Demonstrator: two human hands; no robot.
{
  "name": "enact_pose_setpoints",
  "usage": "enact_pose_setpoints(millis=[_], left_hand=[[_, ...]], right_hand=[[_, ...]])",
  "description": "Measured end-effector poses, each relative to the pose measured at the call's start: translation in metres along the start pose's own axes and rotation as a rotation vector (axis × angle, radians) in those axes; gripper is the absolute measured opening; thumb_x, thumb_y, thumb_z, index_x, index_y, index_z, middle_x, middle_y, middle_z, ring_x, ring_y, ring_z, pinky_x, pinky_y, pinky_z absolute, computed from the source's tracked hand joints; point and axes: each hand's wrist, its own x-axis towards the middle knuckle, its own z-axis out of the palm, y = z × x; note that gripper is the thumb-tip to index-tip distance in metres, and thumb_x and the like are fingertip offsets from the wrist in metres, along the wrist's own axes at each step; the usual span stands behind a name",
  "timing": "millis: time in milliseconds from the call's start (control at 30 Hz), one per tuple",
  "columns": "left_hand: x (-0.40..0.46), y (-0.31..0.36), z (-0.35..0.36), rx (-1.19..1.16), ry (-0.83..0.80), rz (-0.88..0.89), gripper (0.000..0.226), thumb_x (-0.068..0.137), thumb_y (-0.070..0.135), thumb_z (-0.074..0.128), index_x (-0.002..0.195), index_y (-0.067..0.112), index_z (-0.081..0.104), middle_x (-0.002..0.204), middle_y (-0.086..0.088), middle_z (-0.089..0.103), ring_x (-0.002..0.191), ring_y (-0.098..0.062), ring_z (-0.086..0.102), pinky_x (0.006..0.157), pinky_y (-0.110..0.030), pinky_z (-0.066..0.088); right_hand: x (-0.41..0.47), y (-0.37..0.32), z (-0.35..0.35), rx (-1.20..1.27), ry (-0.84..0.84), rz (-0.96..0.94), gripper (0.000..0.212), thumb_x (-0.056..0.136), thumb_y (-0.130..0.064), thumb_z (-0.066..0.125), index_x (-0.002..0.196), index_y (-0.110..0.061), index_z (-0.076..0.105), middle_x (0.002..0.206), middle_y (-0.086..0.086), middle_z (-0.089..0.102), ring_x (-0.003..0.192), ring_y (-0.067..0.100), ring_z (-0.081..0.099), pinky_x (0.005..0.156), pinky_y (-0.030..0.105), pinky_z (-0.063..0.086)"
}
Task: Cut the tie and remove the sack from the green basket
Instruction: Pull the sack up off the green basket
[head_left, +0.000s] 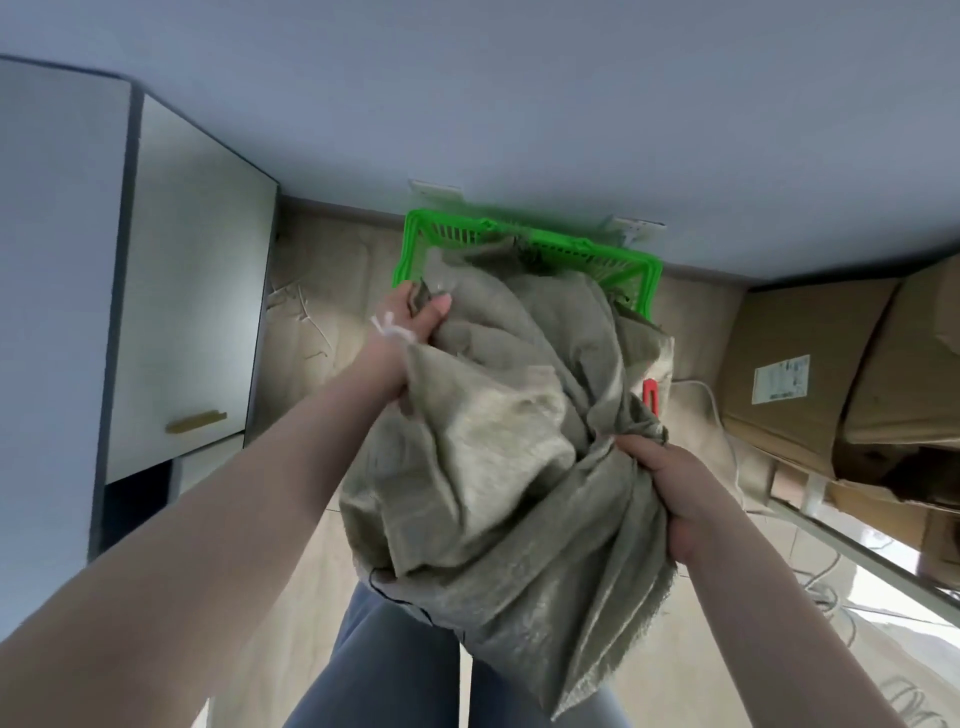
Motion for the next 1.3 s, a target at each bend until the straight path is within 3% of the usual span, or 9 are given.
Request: enact_pose_setpoints(millis=[167, 300, 467, 600, 767, 933, 1133, 1233, 1300], left_hand=[[-0.008, 0.03, -0.043, -0.027, -0.345, -0.133, 0.014, 0.082, 0.023, 0.07, 0.084, 0.009, 0.068, 0.084, -0.013, 0.071, 0.075, -0.02, 0.068, 0.072, -0.03, 0.056], [-0.001, 0.033, -0.055, 0.652, -0.447, -0.235, 0.026, 0.089, 0.029, 0.062, 0.076, 0.007, 0.06, 0.095, -0.018, 0.066, 0.074, -0.025, 0.056, 0.064, -0.03, 0.045], [-0.011, 0.035, -0.047, 0.691, -0.332, -0.053, 0.059, 0.089, 0.047, 0.061, 0.135, 0.014, 0.045, 0.126, -0.015, 0.06, 0.113, -0.031, 0.057, 0.083, -0.031, 0.041], [-0.006, 0.027, -0.062, 0.96, -0.436, -0.057, 0.047, 0.092, 0.055, 0.051, 0.077, 0.012, 0.063, 0.079, -0.009, 0.062, 0.077, -0.027, 0.056, 0.058, -0.031, 0.035], [0.0, 0.014, -0.06, 0.819, -0.427, -0.004, 0.067, 0.084, 0.069, 0.048, 0.069, 0.004, 0.058, 0.074, -0.011, 0.053, 0.075, -0.024, 0.052, 0.067, -0.032, 0.038], [-0.01, -0.007, -0.043, 0.745, -0.407, 0.143, 0.056, 0.08, 0.056, 0.067, 0.109, 0.009, 0.058, 0.106, -0.006, 0.061, 0.097, -0.025, 0.058, 0.081, -0.035, 0.045], [-0.009, 0.006, -0.025, 0.709, -0.422, 0.148, 0.084, 0.075, 0.088, 0.017, 0.147, 0.046, 0.026, 0.13, -0.009, 0.057, 0.124, -0.024, 0.051, 0.096, -0.041, 0.043], [-0.012, 0.015, -0.009, 0.89, -0.563, 0.207, 0.071, 0.087, 0.074, 0.023, 0.103, 0.023, 0.07, 0.087, -0.003, 0.061, 0.104, -0.019, 0.05, 0.089, -0.036, 0.038], [-0.016, 0.012, 0.004, 0.95, -0.561, 0.252, 0.057, 0.09, 0.065, 0.043, 0.073, 0.014, 0.06, 0.075, -0.005, 0.059, 0.085, -0.025, 0.057, 0.067, -0.032, 0.038]], right_hand=[[-0.01, -0.003, -0.022, 0.023, -0.078, 0.078, 0.045, 0.072, -0.023, 0.074, 0.11, 0.0, 0.068, 0.096, 0.022, 0.072, 0.082, 0.031, 0.071, 0.072, 0.039, 0.059], [-0.017, -0.006, -0.026, -0.008, -0.151, 0.091, 0.065, 0.051, -0.023, 0.086, 0.108, 0.001, 0.068, 0.098, 0.023, 0.072, 0.084, 0.032, 0.072, 0.078, 0.04, 0.057], [-0.014, -0.006, -0.008, -0.009, -0.039, 0.101, 0.029, 0.086, -0.02, 0.06, 0.11, -0.004, 0.066, 0.084, 0.017, 0.074, 0.07, 0.027, 0.072, 0.066, 0.034, 0.054], [-0.016, 0.0, -0.006, -0.102, -0.014, 0.119, 0.041, 0.072, -0.02, 0.068, 0.109, -0.001, 0.068, 0.091, 0.021, 0.073, 0.077, 0.03, 0.071, 0.073, 0.038, 0.054], [-0.017, 0.009, 0.009, -0.225, -0.073, 0.114, 0.023, 0.086, -0.011, 0.06, 0.104, 0.002, 0.067, 0.088, 0.022, 0.073, 0.073, 0.03, 0.071, 0.065, 0.033, 0.056], [-0.019, 0.014, 0.014, -0.281, -0.031, 0.103, 0.012, 0.09, -0.007, 0.059, 0.093, 0.002, 0.066, 0.071, 0.017, 0.073, 0.057, 0.025, 0.07, 0.049, 0.027, 0.055], [-0.028, 0.013, 0.018, -0.285, -0.043, 0.075, 0.011, 0.091, -0.006, 0.058, 0.096, 0.001, 0.065, 0.07, 0.015, 0.074, 0.058, 0.023, 0.071, 0.048, 0.026, 0.055], [-0.03, 0.013, 0.024, -0.299, -0.039, 0.041, 0.009, 0.089, -0.005, 0.061, 0.094, -0.001, 0.066, 0.071, 0.014, 0.074, 0.06, 0.023, 0.072, 0.049, 0.027, 0.055], [-0.034, 0.012, 0.023, -0.3, -0.044, 0.033, 0.009, 0.088, -0.005, 0.062, 0.094, -0.001, 0.067, 0.072, 0.015, 0.074, 0.061, 0.024, 0.072, 0.051, 0.027, 0.056]])
